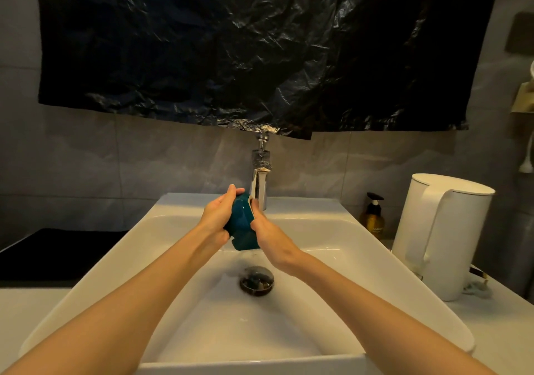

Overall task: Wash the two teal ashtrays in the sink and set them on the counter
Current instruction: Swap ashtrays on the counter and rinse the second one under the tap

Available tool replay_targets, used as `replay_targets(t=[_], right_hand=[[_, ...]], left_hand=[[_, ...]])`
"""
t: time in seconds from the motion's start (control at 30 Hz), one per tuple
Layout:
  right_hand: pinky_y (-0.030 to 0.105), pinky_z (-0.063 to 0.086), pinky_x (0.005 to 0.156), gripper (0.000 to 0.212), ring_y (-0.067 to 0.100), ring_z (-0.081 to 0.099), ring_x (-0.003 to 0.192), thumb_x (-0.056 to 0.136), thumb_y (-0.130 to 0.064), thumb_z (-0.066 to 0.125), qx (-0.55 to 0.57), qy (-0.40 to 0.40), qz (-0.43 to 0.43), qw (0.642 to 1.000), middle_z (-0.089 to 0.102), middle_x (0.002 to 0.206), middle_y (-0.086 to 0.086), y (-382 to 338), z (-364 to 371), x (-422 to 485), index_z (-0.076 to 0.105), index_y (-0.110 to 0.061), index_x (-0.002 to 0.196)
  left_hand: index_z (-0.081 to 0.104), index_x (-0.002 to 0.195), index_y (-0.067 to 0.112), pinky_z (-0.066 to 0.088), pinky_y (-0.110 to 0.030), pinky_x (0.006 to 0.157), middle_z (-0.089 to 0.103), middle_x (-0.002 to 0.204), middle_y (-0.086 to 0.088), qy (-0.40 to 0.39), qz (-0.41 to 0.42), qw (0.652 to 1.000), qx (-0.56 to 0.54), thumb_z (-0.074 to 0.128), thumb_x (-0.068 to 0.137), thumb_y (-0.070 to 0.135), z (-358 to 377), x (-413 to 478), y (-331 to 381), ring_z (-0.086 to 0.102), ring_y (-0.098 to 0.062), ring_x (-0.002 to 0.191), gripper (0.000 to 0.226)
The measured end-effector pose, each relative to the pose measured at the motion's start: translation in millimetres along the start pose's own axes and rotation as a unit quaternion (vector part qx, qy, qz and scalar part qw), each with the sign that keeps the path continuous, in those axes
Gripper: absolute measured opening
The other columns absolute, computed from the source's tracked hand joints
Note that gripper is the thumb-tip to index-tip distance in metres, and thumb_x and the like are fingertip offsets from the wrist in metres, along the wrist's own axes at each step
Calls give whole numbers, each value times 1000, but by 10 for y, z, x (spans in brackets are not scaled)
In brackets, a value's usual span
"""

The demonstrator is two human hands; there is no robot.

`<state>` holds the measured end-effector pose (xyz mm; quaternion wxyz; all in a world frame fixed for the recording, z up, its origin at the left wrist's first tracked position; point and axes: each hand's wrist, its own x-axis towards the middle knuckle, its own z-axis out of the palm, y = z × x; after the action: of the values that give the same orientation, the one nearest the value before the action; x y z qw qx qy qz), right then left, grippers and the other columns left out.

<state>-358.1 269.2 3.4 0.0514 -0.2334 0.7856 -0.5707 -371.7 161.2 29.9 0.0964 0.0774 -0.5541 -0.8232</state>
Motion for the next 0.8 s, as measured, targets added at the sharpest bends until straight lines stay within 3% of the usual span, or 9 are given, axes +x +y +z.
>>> replay_targets(t=[0.07, 0.13, 0.23, 0.3, 0.4, 0.5, 0.63, 0.73, 0.8], right_hand=[[49, 43, 102, 47, 30, 51, 116, 95, -37, 24, -145, -15, -30, 989, 50, 131, 16, -26, -57, -60, 36, -18, 136], [50, 45, 98, 44, 33, 53, 109, 97, -31, 23, -212, 14, -56, 976, 53, 123, 20, -61, -85, -99, 43, -9, 128], [30, 52, 76, 45, 18, 55, 90, 94, -39, 24, -69, 35, -57, 995, 56, 107, 12, -124, -57, -121, 43, -18, 129], [22, 50, 72, 41, 16, 55, 93, 102, -43, 23, 46, 4, 2, 999, 56, 110, 10, -140, -48, -89, 42, -20, 131], [27, 51, 80, 37, 19, 53, 107, 103, -43, 21, -20, -3, -25, 1000, 50, 126, 11, -70, -84, -72, 35, -26, 133], [31, 50, 81, 39, 22, 56, 104, 102, -42, 26, -185, 49, -75, 979, 55, 120, 8, -66, -140, -123, 42, -20, 130], [42, 47, 59, 46, 21, 54, 62, 95, -34, 43, -228, 130, -76, 962, 65, 71, 17, -70, -277, -85, 65, 0, 74], [46, 57, 67, 41, 32, 66, 71, 87, -32, 47, -214, 218, -55, 951, 69, 75, 17, -28, -427, 13, 72, -3, 76], [41, 57, 80, 29, 25, 67, 86, 93, -23, 49, -216, 269, -53, 937, 72, 94, 12, -103, -535, 55, 74, -8, 95]], left_hand=[[64, 85, 21, 52, -32, 65, 62, 87, -7, -7, -2, 1000, -3, 48, 95, 37, 25, -17, -20, 59, -20, 78, 25], [63, 85, 20, 51, -32, 62, 63, 88, -9, -9, -6, 1000, -14, 48, 95, 38, 26, -18, -37, 59, -20, 76, 26], [63, 87, 22, 52, -33, 65, 63, 95, -10, -2, -24, 999, -26, 47, 95, 40, 3, 7, -47, 59, -21, 81, 26], [63, 88, 22, 53, -35, 69, 63, 94, -9, 0, -35, 999, -30, 48, 95, 40, 6, 10, -40, 59, -22, 83, 24], [63, 88, 22, 53, -34, 67, 64, 92, -9, -18, -52, 998, -32, 49, 94, 42, 51, -18, -41, 60, -22, 84, 25], [63, 87, 23, 52, -35, 66, 63, 89, -9, -21, -57, 997, -43, 49, 93, 43, 64, -20, -38, 60, -22, 81, 25], [60, 87, 23, 53, -42, 83, 61, 93, -10, 8, -48, 998, -38, 49, 94, 41, 2, 26, -11, 60, -23, 84, 22], [60, 87, 22, 52, -40, 82, 63, 91, -10, -8, -51, 999, -16, 49, 94, 41, 6, 32, -1, 59, -22, 83, 23], [61, 88, 21, 52, -37, 76, 63, 92, -11, -27, -57, 998, -2, 49, 94, 41, 47, 11, -15, 59, -22, 85, 24]])
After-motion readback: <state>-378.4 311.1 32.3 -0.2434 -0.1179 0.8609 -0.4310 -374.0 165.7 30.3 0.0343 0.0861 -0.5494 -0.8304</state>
